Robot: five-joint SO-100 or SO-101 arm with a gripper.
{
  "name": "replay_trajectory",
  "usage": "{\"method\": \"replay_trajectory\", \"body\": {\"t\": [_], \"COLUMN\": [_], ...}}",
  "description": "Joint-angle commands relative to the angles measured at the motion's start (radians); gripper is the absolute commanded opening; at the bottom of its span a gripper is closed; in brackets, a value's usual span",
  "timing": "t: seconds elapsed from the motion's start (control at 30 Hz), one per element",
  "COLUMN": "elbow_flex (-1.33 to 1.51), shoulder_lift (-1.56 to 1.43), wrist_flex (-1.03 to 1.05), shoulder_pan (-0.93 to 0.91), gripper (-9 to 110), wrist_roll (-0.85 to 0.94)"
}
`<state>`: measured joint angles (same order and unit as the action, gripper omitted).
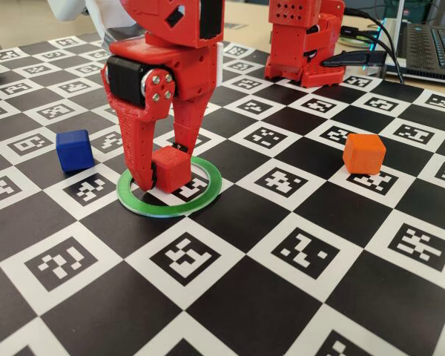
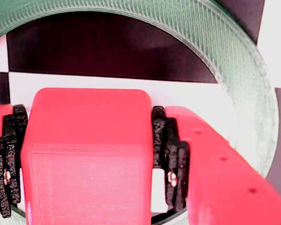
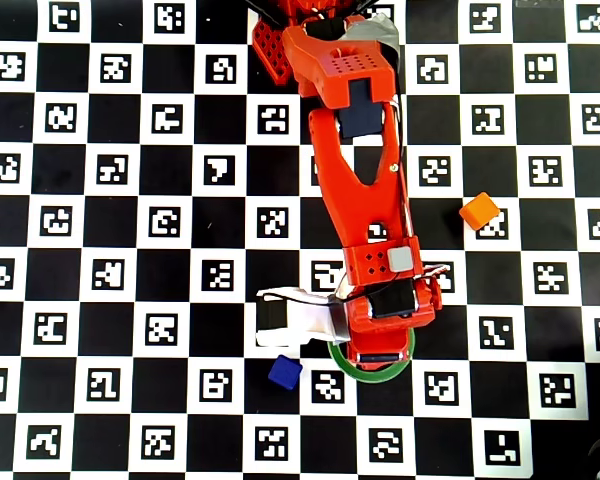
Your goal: Grab the red cube then put it in the green circle then put the blue cube on top and finally the orange cube on top
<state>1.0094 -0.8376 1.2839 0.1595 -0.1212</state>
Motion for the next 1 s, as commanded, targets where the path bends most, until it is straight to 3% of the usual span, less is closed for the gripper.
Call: {"method": "replay_trajectory", "body": {"t": [0.0, 0.17, 0.33, 0.67, 0.97], "elbow_flex": [-0.009, -0.008, -0.012, -0.072, -0.313], "shoulder_lift": [-0.049, -0.048, -0.055, -0.097, -0.161], "wrist_flex": [-0.009, -0.009, 0.005, 0.081, 0.275], "shoulder_pan": [0.000, 0.002, 0.000, -0.006, -0.026], "gripper": [7, 15, 32, 35, 38], "wrist_roll": [0.009, 0.018, 0.015, 0.002, -0.017]}}
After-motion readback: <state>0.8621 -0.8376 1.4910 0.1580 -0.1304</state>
